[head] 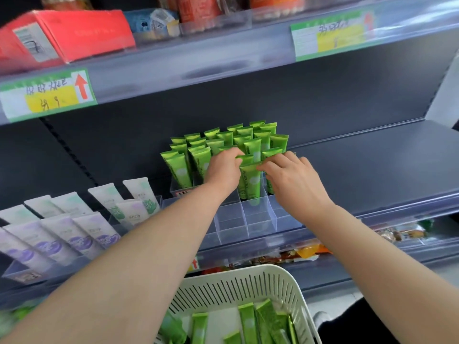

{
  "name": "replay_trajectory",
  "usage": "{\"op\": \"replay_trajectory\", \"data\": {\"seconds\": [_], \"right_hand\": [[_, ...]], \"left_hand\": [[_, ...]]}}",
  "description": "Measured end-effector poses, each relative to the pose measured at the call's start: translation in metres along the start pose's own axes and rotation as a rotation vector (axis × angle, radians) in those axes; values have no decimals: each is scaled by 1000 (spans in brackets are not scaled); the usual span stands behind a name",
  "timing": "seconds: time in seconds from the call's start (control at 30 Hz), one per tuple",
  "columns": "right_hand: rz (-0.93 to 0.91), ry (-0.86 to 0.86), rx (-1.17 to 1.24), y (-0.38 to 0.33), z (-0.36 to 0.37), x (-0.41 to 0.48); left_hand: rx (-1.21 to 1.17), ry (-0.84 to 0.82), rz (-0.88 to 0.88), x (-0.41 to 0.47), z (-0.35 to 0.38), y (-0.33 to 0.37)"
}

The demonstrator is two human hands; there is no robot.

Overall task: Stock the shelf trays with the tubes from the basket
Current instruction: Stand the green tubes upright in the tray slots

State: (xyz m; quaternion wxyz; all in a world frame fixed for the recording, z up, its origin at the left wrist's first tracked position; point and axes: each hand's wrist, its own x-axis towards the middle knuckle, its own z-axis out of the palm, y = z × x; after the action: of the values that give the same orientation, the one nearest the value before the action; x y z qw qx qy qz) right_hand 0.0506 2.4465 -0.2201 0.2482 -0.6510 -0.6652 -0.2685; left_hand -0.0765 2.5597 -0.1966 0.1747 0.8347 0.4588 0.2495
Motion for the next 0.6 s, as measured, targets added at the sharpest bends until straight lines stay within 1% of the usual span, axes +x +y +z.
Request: {"op": "replay_trajectory", "data": {"seconds": [0.13, 0.3, 0.4, 0.53, 0.6], "right_hand": [[-7, -30, 20, -3, 2, -8], [2, -47, 41, -17, 1, -13], [-16, -42, 59, -31, 1, -17], [-50, -56, 73, -51, 2, -26], [-68, -81, 77, -61, 5, -34]], "left_hand": [[-44, 30, -31, -1, -2, -3], [-91, 138, -43, -12, -17, -3], [-96, 178, -20, -25, -29, -7], [-48, 148, 15, -51, -44, -16], [60, 92, 59, -67, -49, -24]]}}
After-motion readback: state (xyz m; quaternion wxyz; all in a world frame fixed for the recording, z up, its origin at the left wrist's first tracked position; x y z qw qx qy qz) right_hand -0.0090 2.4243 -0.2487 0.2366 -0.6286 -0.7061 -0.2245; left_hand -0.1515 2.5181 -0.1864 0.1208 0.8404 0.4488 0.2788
